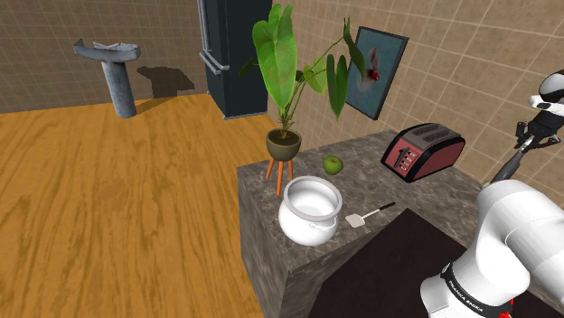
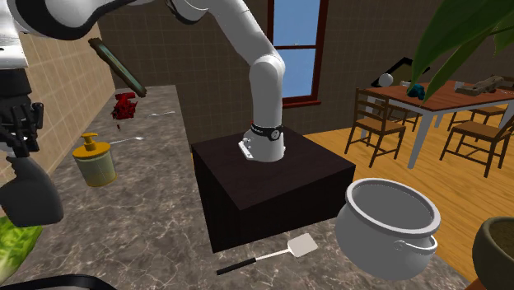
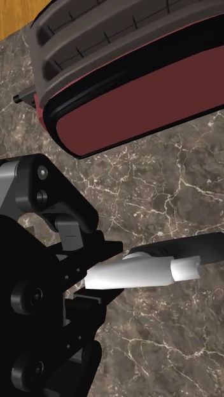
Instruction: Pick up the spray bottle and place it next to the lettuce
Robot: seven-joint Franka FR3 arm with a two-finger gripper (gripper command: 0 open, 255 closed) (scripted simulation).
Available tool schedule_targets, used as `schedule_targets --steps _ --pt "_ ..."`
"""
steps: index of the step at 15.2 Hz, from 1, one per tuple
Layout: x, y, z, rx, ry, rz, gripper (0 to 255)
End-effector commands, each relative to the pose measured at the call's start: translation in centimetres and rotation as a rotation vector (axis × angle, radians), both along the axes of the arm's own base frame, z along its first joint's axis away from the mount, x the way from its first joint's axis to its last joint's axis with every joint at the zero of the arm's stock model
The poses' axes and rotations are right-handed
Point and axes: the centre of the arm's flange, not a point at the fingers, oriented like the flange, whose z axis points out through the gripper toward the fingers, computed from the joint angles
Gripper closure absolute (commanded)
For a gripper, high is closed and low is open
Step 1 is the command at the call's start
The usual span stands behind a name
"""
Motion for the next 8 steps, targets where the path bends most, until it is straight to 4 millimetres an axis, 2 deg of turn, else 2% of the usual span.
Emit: schedule_targets --steps 1,8 --pt "0.0 0.0 -1.1 -0.001 0.000 0.000 255" --pt "0.0 0.0 -4.8 -0.001 0.000 0.000 255"
